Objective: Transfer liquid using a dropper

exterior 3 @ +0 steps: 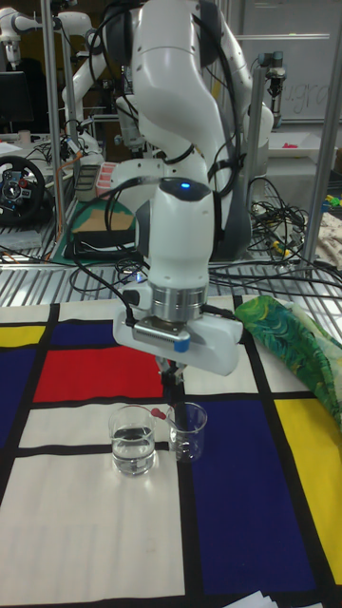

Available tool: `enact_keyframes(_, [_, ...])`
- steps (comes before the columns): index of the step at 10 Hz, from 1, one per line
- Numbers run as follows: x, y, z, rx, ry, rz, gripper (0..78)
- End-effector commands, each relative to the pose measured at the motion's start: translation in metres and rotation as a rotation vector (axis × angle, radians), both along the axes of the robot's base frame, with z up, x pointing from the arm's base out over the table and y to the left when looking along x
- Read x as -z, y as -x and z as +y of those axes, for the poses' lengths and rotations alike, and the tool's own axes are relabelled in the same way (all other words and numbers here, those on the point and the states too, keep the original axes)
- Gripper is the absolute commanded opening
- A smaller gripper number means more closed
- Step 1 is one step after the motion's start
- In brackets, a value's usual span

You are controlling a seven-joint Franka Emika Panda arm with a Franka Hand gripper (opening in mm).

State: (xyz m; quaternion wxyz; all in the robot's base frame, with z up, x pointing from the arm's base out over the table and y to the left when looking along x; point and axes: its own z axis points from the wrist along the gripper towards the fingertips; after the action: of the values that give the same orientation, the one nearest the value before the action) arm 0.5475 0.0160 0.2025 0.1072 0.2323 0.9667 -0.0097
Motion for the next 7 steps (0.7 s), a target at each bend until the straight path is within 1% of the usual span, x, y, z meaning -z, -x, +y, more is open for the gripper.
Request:
enact_keyframes(1, [0.0094,-0.0003,-0.0005,0.021,0.003,-0.016,0.0])
enact_keyframes(2, [0.0094,-0.0003,-0.0005,0.021,0.003,-0.016,77.5])
enact_keyframes(7, [0.0094,-0.0003,-0.0005,0.021,0.003,-0.016,77.5])
